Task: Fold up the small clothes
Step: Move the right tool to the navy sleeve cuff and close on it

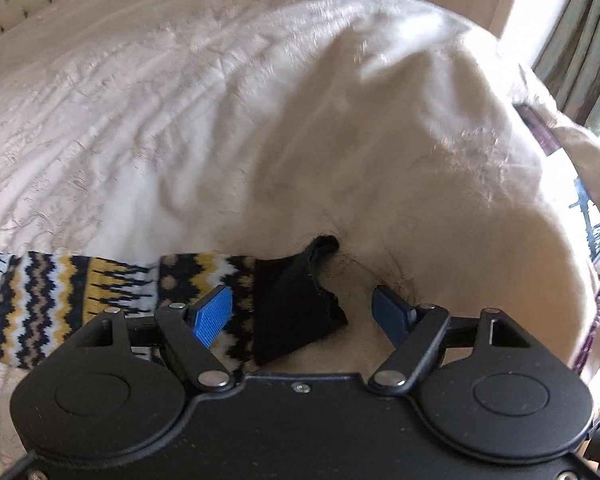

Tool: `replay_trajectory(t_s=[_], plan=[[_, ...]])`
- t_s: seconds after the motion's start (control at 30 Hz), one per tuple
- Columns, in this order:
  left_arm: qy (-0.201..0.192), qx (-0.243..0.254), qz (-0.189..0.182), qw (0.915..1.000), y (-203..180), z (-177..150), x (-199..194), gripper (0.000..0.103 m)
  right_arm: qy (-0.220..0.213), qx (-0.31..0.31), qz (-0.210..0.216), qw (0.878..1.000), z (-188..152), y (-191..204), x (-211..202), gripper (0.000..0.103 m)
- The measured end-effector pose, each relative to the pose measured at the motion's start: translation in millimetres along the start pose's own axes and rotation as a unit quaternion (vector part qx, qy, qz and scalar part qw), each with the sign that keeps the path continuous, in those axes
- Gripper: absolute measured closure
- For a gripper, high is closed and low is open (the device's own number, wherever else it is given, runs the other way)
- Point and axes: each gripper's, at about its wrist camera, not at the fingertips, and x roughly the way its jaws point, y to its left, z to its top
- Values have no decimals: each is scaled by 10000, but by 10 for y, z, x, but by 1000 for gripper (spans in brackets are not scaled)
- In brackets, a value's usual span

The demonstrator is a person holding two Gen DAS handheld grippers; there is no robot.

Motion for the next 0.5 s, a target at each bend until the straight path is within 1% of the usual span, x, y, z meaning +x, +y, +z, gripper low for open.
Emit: replay_trajectory(t_s=[0.1,0.17,0.23,0.27,0.3,0.33,0.4,0.5], plan=[[25,32,22,10000,-60,25,12,53,218,14,135,9997,23,-7,138,25],[41,47,47,10000,-87,39,21,53,350,-49,207,9992,31,17,214,33],[61,51,60,10000,-106,56,35,53,469,-116,225,9986,27,54,269,44],[66,53,65,9999,-114,64,40,53,505,-127,233,9984,25,59,295,47],[67,58,71,9999,-122,68,44,53,527,-125,235,9983,28,62,309,54],[65,70,73,9999,-128,72,48,53,545,-106,262,9981,37,58,320,67],[69,89,79,9999,-136,78,56,53,598,8,435,9973,55,40,334,84],[80,86,74,9999,-132,83,62,53,583,123,590,9965,78,54,279,84]])
